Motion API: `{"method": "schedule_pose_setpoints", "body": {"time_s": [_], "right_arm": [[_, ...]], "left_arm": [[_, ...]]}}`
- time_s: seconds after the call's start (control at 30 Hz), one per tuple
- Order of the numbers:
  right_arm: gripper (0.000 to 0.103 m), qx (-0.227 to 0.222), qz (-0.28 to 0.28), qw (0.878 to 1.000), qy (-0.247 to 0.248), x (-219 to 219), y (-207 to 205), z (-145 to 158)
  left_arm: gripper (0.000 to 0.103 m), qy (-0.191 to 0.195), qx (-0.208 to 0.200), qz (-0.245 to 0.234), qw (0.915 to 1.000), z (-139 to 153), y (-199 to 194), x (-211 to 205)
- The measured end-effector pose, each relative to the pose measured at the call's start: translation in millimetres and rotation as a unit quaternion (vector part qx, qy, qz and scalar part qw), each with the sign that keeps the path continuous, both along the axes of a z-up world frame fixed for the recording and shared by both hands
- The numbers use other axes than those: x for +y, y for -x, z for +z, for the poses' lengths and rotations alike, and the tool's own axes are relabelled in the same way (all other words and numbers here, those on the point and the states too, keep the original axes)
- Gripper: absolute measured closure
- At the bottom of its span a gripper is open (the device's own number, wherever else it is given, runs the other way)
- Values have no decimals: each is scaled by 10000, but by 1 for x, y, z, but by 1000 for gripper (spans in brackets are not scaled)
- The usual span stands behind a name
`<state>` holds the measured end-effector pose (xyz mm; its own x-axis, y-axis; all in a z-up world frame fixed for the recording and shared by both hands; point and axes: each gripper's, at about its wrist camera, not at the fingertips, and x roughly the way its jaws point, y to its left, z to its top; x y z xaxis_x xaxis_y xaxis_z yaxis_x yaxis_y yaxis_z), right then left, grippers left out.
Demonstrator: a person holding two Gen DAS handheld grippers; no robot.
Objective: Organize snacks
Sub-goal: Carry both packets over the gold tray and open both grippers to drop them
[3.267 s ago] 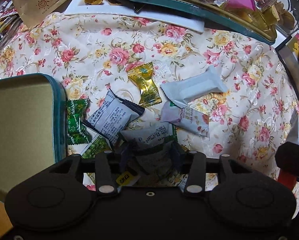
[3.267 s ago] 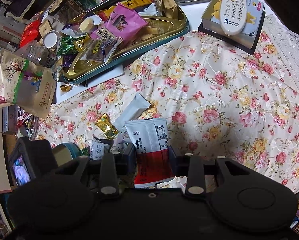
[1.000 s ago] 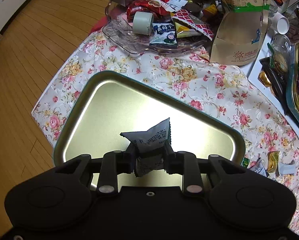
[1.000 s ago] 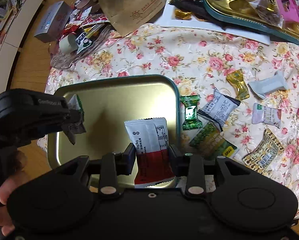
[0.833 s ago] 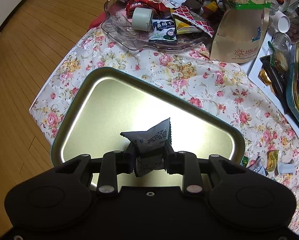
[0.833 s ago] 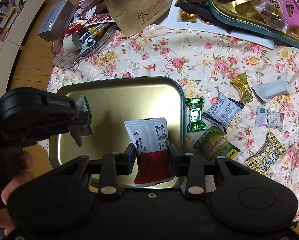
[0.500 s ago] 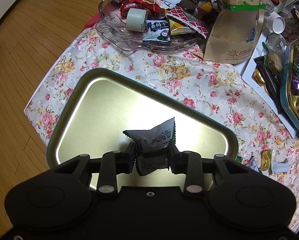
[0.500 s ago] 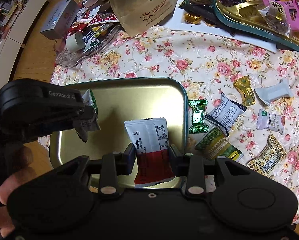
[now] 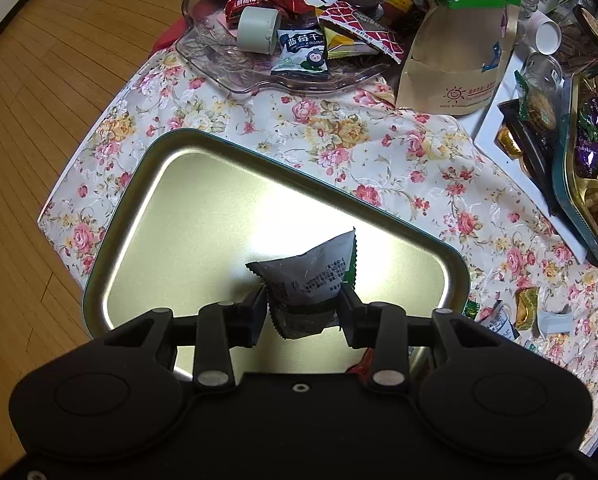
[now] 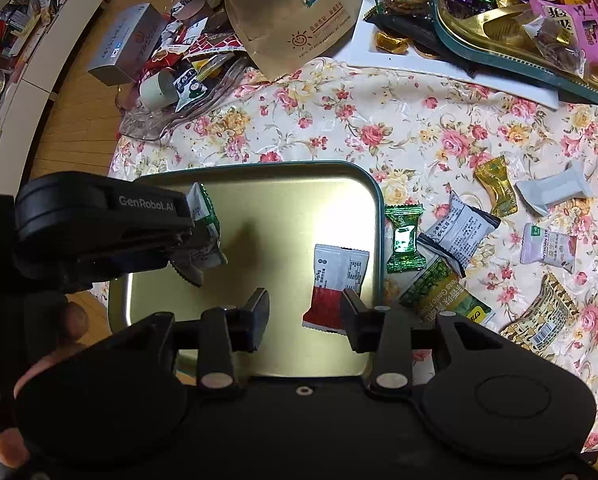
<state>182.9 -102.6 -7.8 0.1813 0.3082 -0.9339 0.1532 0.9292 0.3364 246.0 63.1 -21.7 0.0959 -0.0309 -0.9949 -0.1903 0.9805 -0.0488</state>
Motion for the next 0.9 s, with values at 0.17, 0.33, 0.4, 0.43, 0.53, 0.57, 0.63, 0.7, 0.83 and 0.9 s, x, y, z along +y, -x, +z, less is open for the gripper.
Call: {"method": "schedule_pose_setpoints", "body": {"time_s": [0.17,0.33,0.4,0.43,0.53,0.57,0.63,0.7,0.83,0.9], "right_arm": [[61,20,-6,10000,-17,0,0,0],[61,16,15,10000,-29,1,0,0],[61,10,14,10000,-35,0,0,0],[61,12,12,10000,-37,0,0,0],[61,24,2,10000,-50,0,0,-1],[61,31,-2,10000,-53,0,-1,-1],[61,41,-14,10000,-52,0,-1,-1],[61,24,-34,10000,-44,-1,-1,0],[61,-19,-83,10000,-38,-4,-2,3],[61,0,-121,9999,-48,-6,-3,2]], "left_arm": [[54,19,6,52,10000,0,1,2],[53,-62,-90,74,9999,3,1,2],[52,-85,-90,86,9999,3,1,2],[52,-88,-79,82,9999,3,1,2],[52,-56,-67,75,9999,3,1,2],[52,-37,-71,67,9999,3,1,3],[52,-27,-70,94,9999,3,1,4],[52,-1,-73,124,9999,4,1,7],[52,-23,-64,152,9999,3,1,10],[52,-49,-33,154,9999,1,0,9]]}}
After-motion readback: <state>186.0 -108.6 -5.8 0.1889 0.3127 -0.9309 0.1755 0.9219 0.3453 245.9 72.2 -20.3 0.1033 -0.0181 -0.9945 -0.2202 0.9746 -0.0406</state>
